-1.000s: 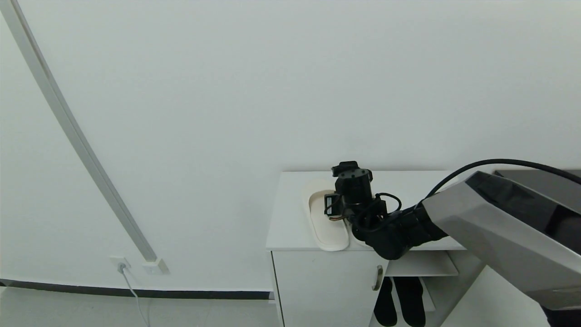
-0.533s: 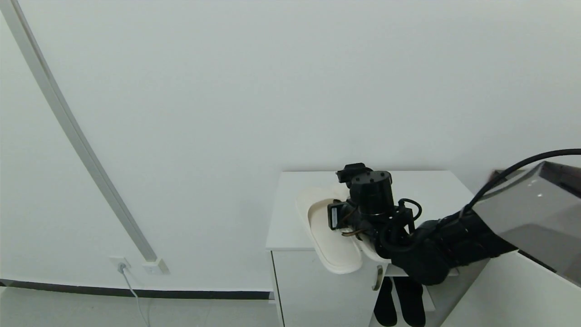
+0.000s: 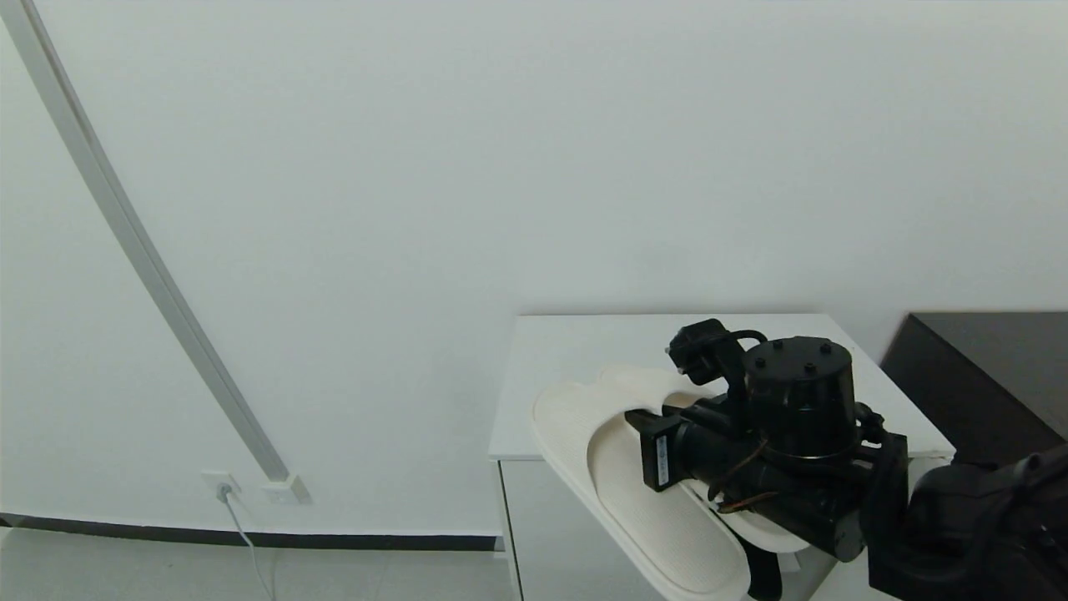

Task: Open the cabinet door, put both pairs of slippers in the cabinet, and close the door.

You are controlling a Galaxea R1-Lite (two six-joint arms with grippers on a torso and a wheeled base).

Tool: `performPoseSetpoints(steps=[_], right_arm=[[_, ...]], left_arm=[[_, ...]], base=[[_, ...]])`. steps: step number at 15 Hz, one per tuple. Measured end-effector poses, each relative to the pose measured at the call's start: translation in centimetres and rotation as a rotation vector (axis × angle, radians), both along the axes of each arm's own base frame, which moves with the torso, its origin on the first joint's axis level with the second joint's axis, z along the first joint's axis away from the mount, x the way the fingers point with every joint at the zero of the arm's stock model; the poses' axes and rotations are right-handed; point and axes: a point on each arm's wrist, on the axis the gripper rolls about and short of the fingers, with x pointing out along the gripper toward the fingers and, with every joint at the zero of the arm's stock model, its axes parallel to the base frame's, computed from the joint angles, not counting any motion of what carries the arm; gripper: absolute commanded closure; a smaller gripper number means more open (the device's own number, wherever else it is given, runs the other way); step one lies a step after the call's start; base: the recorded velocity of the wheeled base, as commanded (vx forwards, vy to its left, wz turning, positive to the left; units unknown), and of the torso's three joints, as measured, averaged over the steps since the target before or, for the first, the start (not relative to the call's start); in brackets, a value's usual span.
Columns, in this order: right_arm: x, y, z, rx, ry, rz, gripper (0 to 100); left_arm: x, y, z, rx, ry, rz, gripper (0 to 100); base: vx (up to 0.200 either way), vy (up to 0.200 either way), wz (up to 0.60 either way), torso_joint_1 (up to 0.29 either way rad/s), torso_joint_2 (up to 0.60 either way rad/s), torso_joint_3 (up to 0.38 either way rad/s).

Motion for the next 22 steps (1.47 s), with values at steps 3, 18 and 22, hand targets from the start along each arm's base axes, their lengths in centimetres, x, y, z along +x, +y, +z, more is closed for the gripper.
performPoseSetpoints(steps=[3,18,22], right_arm=[[-0.7,-0.1,0.3,0.006,-0.005,0.012,100],[-1.4,-0.7,-0.3,-0.019,0.01,0.014,100],[-1.4,-0.8,-0.4,-0.041,0.001,0.019,100]], left_arm=[[0.0,0.0,0.0,0.0,0.0,0.0,100],[0.0,0.0,0.0,0.0,0.0,0.0,100],[0.0,0.0,0.0,0.0,0.0,0.0,100]], base=[[0.0,0.0,0.0,0.0,0.0,0.0],[-0.093,0.0,0.0,0.001,0.0,0.001],[0.0,-0.05,0.0,0.001,0.0,0.002]])
